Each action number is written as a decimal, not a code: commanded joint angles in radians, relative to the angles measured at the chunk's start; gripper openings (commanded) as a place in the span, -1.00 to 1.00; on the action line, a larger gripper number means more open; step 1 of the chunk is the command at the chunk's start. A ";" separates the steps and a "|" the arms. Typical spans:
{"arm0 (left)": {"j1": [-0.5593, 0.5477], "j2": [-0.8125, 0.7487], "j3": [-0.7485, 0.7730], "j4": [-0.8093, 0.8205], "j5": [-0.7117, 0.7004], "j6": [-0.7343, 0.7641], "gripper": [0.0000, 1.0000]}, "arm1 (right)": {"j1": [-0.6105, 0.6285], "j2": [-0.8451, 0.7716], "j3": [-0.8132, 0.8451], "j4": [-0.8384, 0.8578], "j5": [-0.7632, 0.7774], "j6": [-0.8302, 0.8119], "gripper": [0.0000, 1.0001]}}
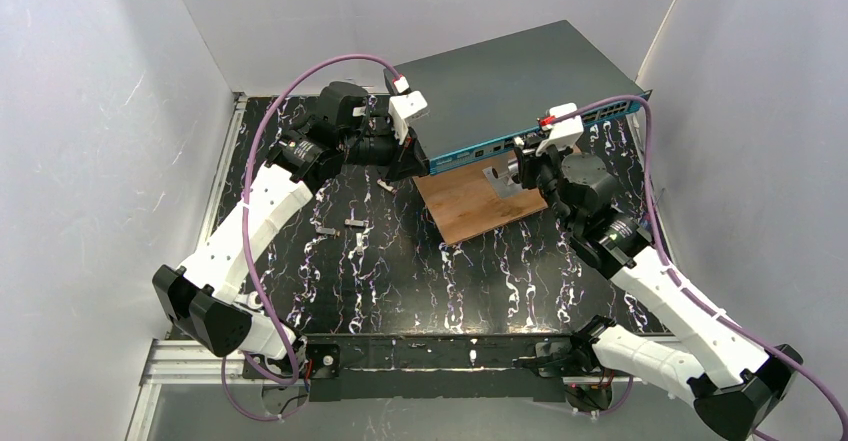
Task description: Insert the plug into the switch port
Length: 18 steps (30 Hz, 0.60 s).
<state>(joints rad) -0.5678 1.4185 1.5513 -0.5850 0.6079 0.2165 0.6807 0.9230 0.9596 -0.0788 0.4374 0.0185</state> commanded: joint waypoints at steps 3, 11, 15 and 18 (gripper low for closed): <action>-0.003 -0.016 0.019 -0.035 0.053 -0.009 -1.00 | -0.021 0.031 0.025 0.045 0.018 -0.010 -0.97; -0.003 -0.014 0.024 -0.036 0.041 -0.012 -1.00 | -0.026 0.043 0.060 0.037 0.030 0.014 -0.71; -0.003 -0.013 0.025 -0.036 0.021 -0.017 -1.00 | -0.026 0.025 0.068 0.009 0.040 0.023 -0.41; -0.003 -0.012 0.027 -0.036 0.010 -0.023 -1.00 | -0.026 0.001 0.075 -0.022 0.035 0.029 -0.13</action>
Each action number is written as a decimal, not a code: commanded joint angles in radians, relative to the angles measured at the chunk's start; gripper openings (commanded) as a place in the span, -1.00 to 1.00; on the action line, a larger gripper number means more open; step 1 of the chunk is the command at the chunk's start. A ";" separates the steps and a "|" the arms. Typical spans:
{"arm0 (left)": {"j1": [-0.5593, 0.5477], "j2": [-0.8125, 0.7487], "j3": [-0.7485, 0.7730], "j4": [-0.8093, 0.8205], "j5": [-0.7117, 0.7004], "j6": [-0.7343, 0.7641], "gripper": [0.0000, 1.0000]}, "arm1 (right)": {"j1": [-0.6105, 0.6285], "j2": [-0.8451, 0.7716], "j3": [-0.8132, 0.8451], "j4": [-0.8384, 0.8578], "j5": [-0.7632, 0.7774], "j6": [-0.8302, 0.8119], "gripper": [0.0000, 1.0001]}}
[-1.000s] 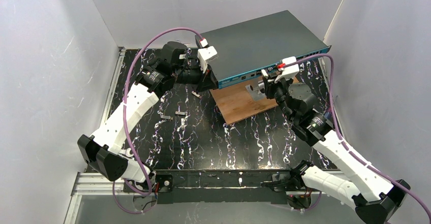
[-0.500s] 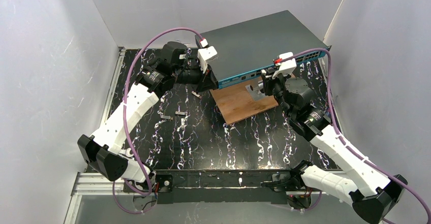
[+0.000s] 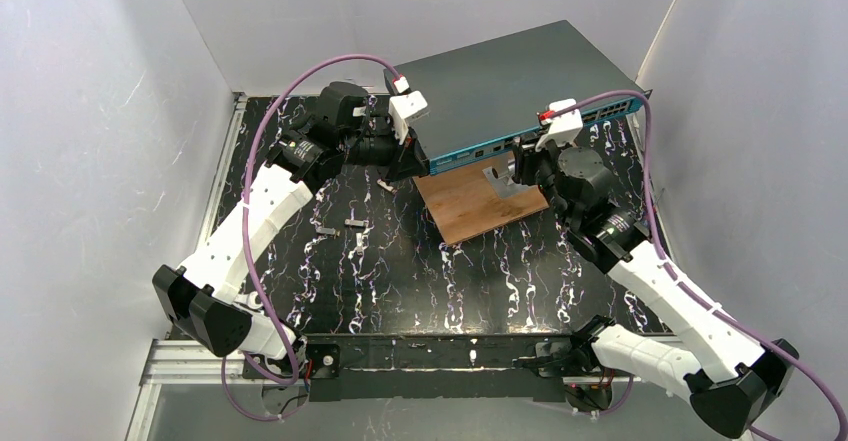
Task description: Insert the plug into the switch port
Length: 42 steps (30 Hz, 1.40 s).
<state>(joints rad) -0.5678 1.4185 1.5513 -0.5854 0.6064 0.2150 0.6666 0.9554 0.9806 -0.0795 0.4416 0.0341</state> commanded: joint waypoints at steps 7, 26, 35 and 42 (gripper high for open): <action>-0.003 0.000 0.039 -0.036 -0.010 -0.031 -1.00 | -0.012 -0.082 0.073 -0.119 0.013 0.030 0.27; -0.003 -0.002 0.039 -0.039 -0.011 -0.031 -1.00 | -0.012 -0.099 0.038 -0.133 -0.052 0.066 -0.90; -0.003 -0.003 0.034 -0.040 -0.007 -0.030 -1.00 | -0.012 -0.070 0.042 -0.067 -0.041 0.051 -0.97; -0.003 -0.002 0.034 -0.040 -0.007 -0.029 -1.00 | -0.012 -0.053 0.044 -0.041 -0.024 0.038 -0.97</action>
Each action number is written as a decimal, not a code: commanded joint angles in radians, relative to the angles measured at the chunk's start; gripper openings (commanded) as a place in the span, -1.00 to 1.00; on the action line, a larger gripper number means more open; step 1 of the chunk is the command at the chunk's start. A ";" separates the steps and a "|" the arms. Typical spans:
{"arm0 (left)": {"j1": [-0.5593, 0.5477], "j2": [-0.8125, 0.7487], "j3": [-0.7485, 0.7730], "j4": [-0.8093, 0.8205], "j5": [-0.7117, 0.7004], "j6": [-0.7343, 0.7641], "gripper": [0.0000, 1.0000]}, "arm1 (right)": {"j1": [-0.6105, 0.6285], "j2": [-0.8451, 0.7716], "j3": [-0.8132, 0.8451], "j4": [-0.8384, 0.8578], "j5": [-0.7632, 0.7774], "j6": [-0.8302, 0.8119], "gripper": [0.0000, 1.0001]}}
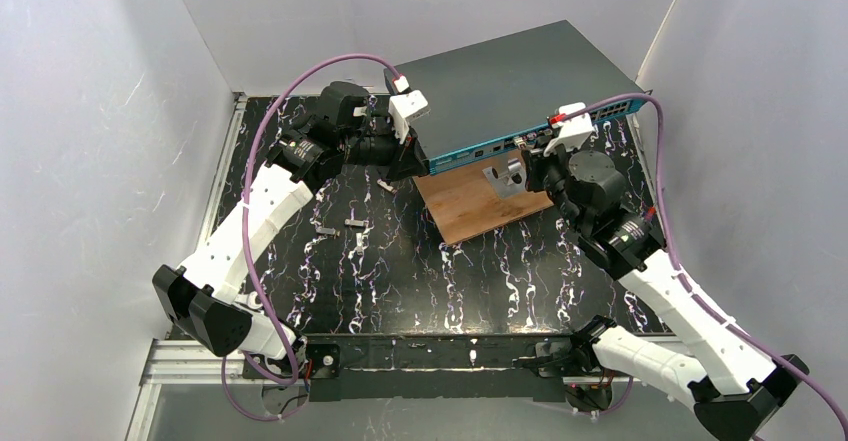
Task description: Insert the plug into the switch port
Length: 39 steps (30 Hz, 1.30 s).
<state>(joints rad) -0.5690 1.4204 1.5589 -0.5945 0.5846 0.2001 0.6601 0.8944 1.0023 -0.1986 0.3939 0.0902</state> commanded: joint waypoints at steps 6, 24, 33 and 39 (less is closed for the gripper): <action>-0.002 -0.001 0.027 -0.031 0.020 -0.014 -1.00 | -0.005 0.022 0.016 0.102 0.022 -0.018 -0.97; -0.002 -0.007 0.022 -0.052 0.049 0.001 -1.00 | -0.006 0.088 0.033 0.146 0.013 -0.035 -0.97; -0.002 -0.016 0.016 -0.070 0.078 0.016 -1.00 | -0.007 0.127 0.040 0.154 0.023 -0.010 -0.97; -0.002 -0.028 0.006 -0.074 0.092 0.019 -1.00 | -0.007 0.150 0.048 0.159 0.032 0.004 -0.97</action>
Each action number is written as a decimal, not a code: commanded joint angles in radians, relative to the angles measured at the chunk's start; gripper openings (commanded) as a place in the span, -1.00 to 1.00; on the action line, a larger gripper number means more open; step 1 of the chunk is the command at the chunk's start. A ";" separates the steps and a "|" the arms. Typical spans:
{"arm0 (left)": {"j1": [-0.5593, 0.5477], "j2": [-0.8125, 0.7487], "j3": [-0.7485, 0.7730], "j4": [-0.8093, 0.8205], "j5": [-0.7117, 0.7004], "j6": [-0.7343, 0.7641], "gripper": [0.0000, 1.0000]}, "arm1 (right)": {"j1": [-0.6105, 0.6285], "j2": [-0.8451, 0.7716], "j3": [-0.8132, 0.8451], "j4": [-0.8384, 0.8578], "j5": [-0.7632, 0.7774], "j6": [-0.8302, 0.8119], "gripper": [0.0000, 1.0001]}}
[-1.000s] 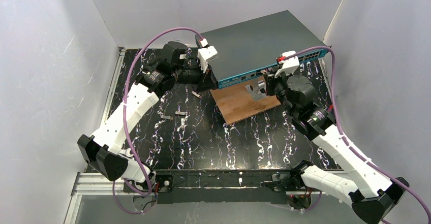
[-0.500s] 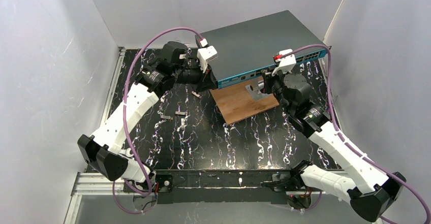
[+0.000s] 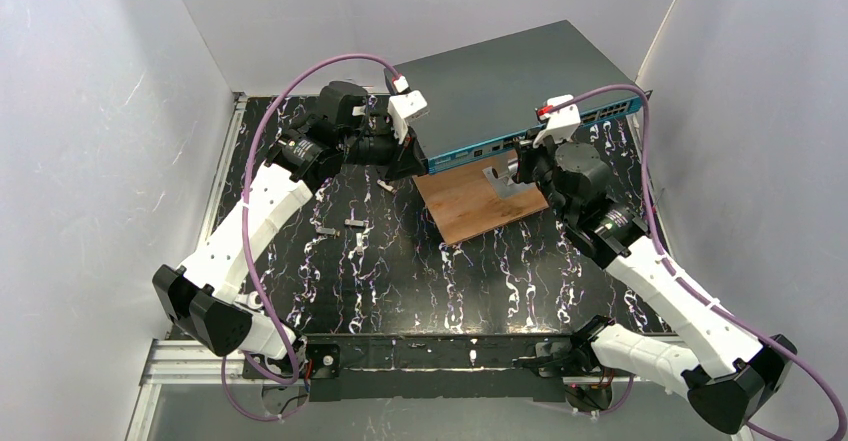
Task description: Insert the plug into the switch port
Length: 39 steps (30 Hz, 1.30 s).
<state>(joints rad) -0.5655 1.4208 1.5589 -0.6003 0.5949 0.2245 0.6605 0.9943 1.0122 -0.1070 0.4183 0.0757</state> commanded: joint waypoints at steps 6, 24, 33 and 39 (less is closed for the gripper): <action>-0.005 -0.034 0.010 -0.063 0.022 -0.016 -1.00 | -0.007 0.023 0.039 0.047 -0.002 0.026 -0.97; -0.005 -0.129 0.019 -0.050 -0.375 -0.184 0.84 | -0.007 -0.192 0.066 -0.221 -0.038 -0.030 0.21; 0.022 -0.265 -0.200 -0.188 -0.821 -0.440 0.96 | -0.007 -0.272 0.042 -0.240 -0.006 -0.071 0.79; 0.072 -0.355 -0.365 -0.207 -0.897 -0.617 0.96 | -0.007 -0.288 0.048 -0.241 0.019 -0.127 0.87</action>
<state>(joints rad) -0.5190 1.1244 1.2697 -0.7582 -0.1825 -0.2352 0.6563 0.7204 1.0325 -0.3592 0.4057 -0.0013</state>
